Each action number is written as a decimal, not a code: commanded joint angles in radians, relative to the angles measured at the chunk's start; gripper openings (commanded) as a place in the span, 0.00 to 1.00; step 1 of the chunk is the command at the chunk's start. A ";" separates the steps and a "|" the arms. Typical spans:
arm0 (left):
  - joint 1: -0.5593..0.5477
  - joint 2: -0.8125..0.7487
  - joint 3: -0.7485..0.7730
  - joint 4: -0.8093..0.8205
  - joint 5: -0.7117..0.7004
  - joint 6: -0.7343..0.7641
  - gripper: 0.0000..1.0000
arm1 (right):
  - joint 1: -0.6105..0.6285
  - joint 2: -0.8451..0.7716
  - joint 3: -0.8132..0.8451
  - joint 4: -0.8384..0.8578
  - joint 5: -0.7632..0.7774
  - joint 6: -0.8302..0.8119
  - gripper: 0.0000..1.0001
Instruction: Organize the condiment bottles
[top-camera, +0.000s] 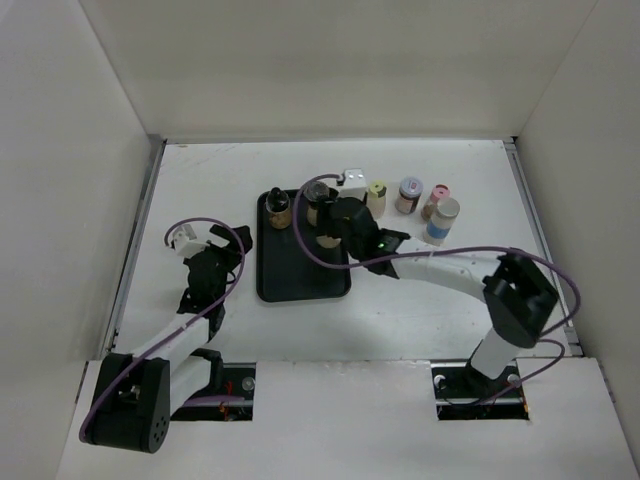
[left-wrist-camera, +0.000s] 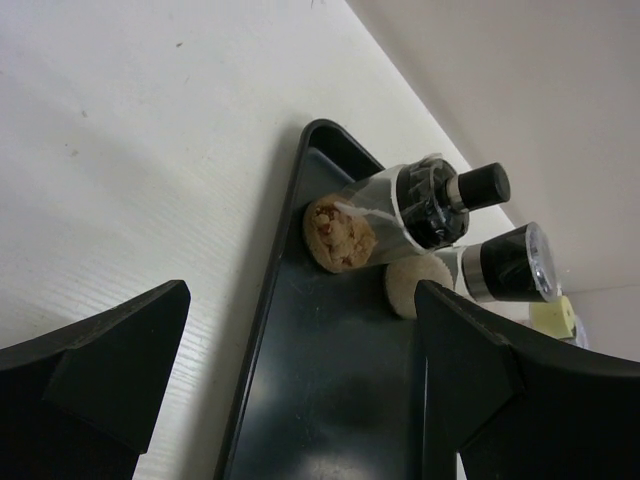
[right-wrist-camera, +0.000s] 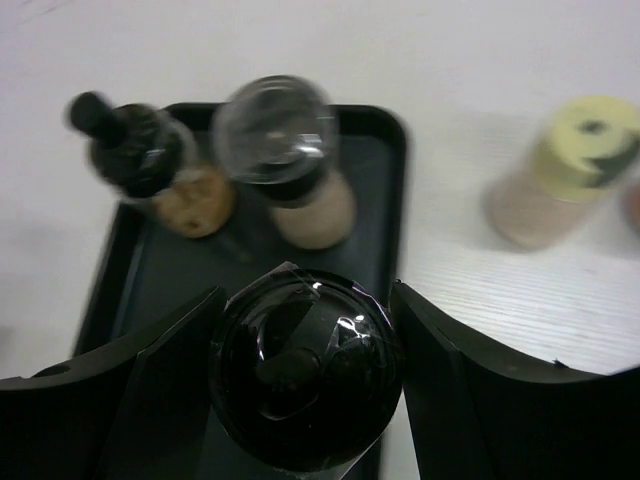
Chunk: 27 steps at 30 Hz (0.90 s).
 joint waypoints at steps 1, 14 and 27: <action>0.026 -0.033 -0.017 0.039 -0.012 -0.006 1.00 | 0.062 0.115 0.153 0.121 -0.078 -0.006 0.53; 0.063 -0.045 -0.028 0.031 0.008 -0.021 1.00 | 0.133 0.491 0.499 0.066 -0.147 -0.037 0.66; 0.066 -0.054 -0.026 0.031 0.010 -0.020 1.00 | 0.081 -0.010 0.125 0.207 -0.131 -0.087 0.91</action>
